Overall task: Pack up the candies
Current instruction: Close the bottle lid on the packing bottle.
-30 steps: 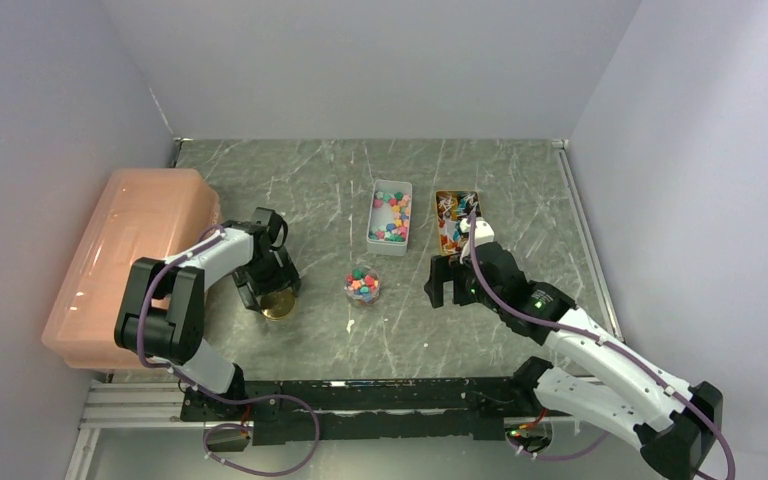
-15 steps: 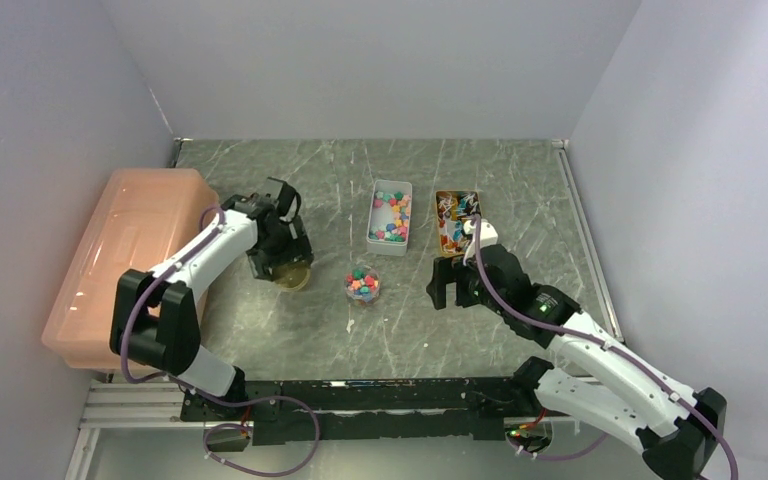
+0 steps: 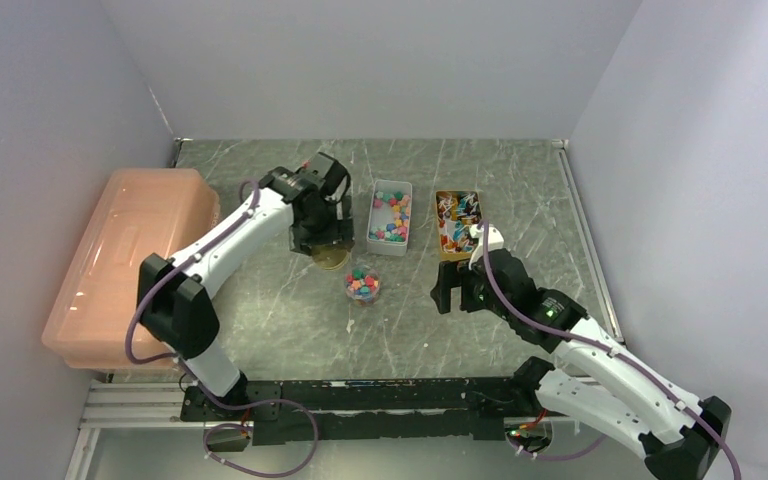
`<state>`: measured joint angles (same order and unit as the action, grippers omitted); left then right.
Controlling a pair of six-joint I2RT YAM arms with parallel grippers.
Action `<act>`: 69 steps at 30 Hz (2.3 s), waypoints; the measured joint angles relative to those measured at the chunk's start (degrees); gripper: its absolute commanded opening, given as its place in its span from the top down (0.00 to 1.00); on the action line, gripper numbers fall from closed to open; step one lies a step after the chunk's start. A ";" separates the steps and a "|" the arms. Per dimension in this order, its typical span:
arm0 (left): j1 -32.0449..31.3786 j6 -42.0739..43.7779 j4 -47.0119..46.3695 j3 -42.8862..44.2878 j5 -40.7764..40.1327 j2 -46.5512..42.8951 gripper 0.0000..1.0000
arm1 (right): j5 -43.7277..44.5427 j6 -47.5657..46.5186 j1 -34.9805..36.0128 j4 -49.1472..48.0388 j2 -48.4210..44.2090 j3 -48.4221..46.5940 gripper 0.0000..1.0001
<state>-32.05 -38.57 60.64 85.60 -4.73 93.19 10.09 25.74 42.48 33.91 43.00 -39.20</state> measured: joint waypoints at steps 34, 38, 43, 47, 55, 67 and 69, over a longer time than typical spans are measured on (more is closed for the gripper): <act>-12.94 3.15 5.16 9.79 0.00 17.40 0.26 | 0.09 4.50 0.00 3.04 -2.62 0.00 0.00; -12.94 3.48 5.14 9.79 0.02 18.34 0.26 | 0.09 4.52 0.00 3.06 -2.64 0.00 0.00; -12.94 3.63 5.01 9.79 0.37 19.04 0.23 | 0.09 4.52 0.00 3.15 -2.91 0.00 0.00; -12.94 3.67 4.74 9.79 0.44 19.19 0.21 | 0.11 4.52 0.00 3.15 -3.28 0.00 0.00; -12.94 4.07 4.57 9.79 1.07 19.26 0.07 | 0.13 4.52 0.00 3.15 -3.32 0.00 0.00; -12.94 4.50 4.33 9.90 1.75 20.31 0.07 | 0.13 4.52 0.00 3.15 -3.32 0.02 0.00; -12.94 4.52 4.33 9.90 1.75 20.33 0.07 | 0.13 4.52 0.00 3.15 -3.32 0.02 0.00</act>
<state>-44.99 -34.04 64.97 95.50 -2.98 113.51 10.22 30.26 42.48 37.06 39.68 -39.18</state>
